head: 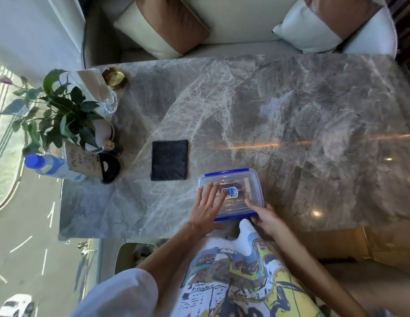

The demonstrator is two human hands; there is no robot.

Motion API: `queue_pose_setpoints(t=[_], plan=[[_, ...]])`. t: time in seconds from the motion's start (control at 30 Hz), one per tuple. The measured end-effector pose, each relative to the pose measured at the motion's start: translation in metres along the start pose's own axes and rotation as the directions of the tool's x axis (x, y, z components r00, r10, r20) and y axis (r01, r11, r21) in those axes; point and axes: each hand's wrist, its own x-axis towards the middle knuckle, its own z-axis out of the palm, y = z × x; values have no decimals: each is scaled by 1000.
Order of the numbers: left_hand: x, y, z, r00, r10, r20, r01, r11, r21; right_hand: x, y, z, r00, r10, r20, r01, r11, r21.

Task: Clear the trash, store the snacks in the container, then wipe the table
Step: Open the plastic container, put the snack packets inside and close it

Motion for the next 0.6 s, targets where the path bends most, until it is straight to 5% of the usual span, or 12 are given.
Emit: queue_pose_setpoints(t=[0.1,0.17,0.2,0.27,0.3,0.33,0.4,0.6], plan=[[-1,0,1,1000,-10,-29,10,1000,8,-4,3,-1,995,-91,36,93,995,-39],[-2,-1,2,999,-2,-43,1,1000,-14,-8,7,-7,947,-312,76,321,904,-283],[-2,-1,1,999,5,-43,-6,1000,-22,-11,8,-12,885,-442,148,454,746,-487],[-2,-3,1,999,20,-43,-21,999,-39,-14,8,-20,711,-598,371,575,190,-796],[-2,-4,2,999,27,-47,-29,999,-46,-13,5,-22,643,-602,474,572,-34,-819],[-2,-5,2,998,31,-51,-34,998,-50,-14,2,-23,619,-579,531,564,-143,-813],[-1,-6,1,998,37,-52,-40,998,-47,-14,-3,-22,616,-566,548,547,-194,-814],[3,-12,-5,998,56,-35,-56,998,11,-13,-4,-18,635,-640,433,542,-30,-840]])
